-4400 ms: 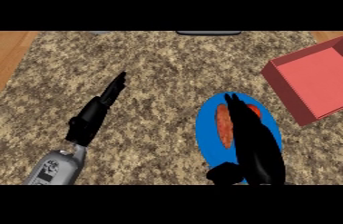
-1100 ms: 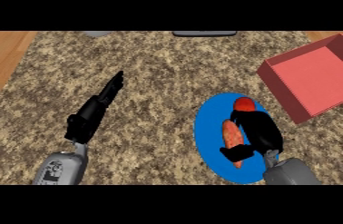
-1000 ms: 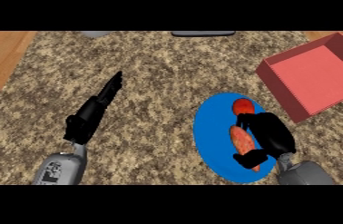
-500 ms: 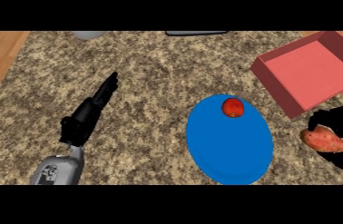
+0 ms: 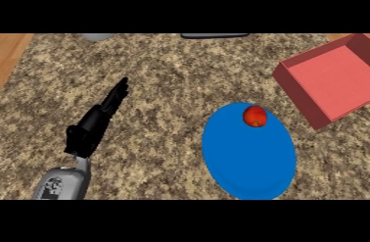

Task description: Pick the sweet potato from the plate and place it in the cardboard box

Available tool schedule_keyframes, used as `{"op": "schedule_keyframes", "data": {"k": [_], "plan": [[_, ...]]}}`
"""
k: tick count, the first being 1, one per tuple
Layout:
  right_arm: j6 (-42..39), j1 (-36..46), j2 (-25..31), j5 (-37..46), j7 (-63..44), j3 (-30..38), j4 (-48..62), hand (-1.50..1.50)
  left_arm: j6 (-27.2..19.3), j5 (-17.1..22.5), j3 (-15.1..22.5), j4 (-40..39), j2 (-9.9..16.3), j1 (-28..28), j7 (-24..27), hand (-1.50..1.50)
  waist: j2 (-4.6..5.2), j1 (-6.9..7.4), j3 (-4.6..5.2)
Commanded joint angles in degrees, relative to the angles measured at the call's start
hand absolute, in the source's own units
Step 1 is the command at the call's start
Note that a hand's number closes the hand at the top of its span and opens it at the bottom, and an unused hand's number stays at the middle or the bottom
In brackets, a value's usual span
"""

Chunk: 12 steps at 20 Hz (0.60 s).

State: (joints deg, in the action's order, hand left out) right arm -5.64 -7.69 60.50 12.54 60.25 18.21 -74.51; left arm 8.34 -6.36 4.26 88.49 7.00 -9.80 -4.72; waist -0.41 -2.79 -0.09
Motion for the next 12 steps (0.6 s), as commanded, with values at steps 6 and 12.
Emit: {"op": "schedule_keyframes", "data": {"k": [6, 12], "plan": [[-13.62, -1.62, 7.67, -12.24, 4.41, 10.65, 10.69, 1.50, -0.03, -0.72, 2.07, 2.91, -1.81, -1.75, -3.30, 0.00, 0.32, 2.51, 0.06], [-15.22, 8.73, 11.50, -12.90, -2.06, 6.84, 17.66, 1.50, 0.11, -2.20, 1.86, -2.17, -1.94, -2.45, 1.50, 0.00, 0.64, 3.44, 0.07]]}}
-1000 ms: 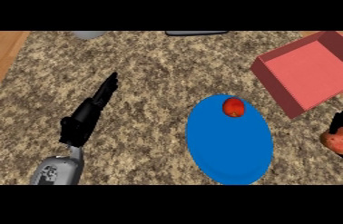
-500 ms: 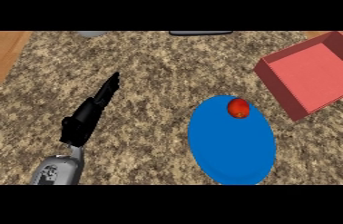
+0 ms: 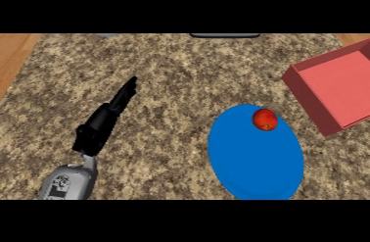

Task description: Pick the sweet potato from the plate and place it in the cardboard box

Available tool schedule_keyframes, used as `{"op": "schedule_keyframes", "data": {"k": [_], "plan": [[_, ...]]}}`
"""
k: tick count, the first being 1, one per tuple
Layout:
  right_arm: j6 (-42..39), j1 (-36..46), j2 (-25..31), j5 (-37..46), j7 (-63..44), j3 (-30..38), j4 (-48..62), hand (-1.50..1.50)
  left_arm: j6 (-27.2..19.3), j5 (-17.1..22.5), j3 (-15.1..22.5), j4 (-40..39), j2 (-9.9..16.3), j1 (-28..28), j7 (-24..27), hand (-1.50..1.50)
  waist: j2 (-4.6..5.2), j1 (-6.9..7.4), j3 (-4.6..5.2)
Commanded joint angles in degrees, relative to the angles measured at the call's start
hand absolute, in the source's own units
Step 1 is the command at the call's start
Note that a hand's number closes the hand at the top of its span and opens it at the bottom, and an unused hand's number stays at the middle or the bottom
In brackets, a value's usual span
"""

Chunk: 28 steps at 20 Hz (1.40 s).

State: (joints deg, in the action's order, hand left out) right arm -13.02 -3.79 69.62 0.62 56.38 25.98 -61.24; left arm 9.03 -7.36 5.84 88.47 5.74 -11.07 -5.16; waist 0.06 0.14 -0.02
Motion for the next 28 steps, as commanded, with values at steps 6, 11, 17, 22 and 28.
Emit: {"op": "schedule_keyframes", "data": {"k": [6, 11, 17, 22, 28], "plan": [[-8.86, 13.02, 2.02, -0.94, -5.26, -5.61, 4.74, 1.50, 1.60, 0.71, -0.96, -2.22, 0.03, 0.26, 2.79, 0.00, 0.13, 0.80, 0.03], [-9.18, 25.47, -0.18, 1.48, -8.75, -12.20, 11.07, 1.50, 1.18, 0.46, -0.94, -0.43, -0.58, -4.13, -1.67, 0.00, 0.42, 2.15, -0.02], [-4.92, 36.01, -3.92, 8.00, -12.40, -15.20, 16.24, 1.50, 1.95, 0.28, -0.63, 0.93, -0.34, 0.88, 0.68, 0.00, 0.19, 1.36, 0.01], [2.89, 41.59, -8.09, 17.75, -6.82, -20.13, 25.57, 1.50, 0.46, -1.75, 1.47, -0.30, -2.64, -1.56, -0.06, 0.00, 0.55, 2.10, -0.07], [11.05, 47.02, -15.58, 24.50, -6.50, -22.88, 34.37, 1.50, 1.81, -0.65, 0.80, 1.32, -2.00, -1.68, -2.06, 0.00, 0.66, 2.32, -0.10]]}}
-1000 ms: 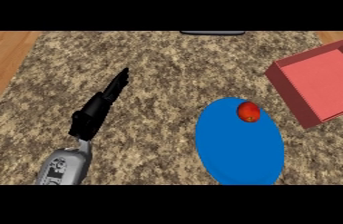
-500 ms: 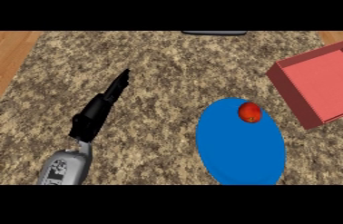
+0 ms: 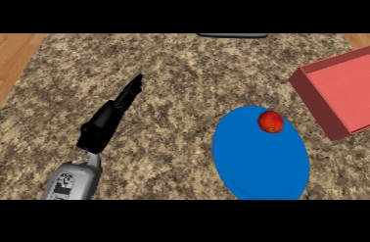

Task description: Pick the sweet potato from the plate and place it in the cardboard box

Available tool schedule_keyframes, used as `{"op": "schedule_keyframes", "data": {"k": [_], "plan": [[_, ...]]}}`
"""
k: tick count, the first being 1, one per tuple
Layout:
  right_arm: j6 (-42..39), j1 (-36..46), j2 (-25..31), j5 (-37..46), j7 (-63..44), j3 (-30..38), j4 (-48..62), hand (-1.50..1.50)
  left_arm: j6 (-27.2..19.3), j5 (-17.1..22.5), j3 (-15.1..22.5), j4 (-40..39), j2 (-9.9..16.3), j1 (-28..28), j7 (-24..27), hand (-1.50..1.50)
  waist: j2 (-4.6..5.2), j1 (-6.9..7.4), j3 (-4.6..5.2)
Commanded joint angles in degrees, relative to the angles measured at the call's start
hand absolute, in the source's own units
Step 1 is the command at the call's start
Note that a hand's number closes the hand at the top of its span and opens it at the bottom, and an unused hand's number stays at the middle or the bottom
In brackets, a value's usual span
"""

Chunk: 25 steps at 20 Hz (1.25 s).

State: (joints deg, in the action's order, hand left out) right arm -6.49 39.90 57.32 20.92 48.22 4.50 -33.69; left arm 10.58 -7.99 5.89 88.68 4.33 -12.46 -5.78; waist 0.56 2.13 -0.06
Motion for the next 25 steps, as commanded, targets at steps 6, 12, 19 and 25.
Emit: {"op": "schedule_keyframes", "data": {"k": [6, 12, 19, 25], "plan": [[-4.00, 6.59, -5.26, 4.57, -2.21, -1.86, 14.85, -1.50, 0.96, 0.17, -0.31, -0.83, 0.36, 0.31, 1.46, 0.00, 0.20, 0.14, -0.03], [-3.32, 8.56, -9.29, 6.34, 1.08, -1.84, 22.15, -1.50, -0.68, -1.39, 0.50, -2.67, -1.54, -3.09, -0.41, 0.00, 0.59, 0.40, -0.16], [-14.18, 12.42, -7.41, -5.99, 1.93, 10.13, 26.77, -1.50, -0.04, -1.51, 1.18, 0.78, -0.52, 1.32, 1.85, 0.00, 0.46, 1.04, -0.27], [-24.38, 12.08, -2.14, -13.14, -1.55, 17.03, 30.75, -1.50, -1.15, -1.75, 0.87, -1.09, -1.79, -1.13, 1.29, 0.00, 1.18, 0.35, -0.46]]}}
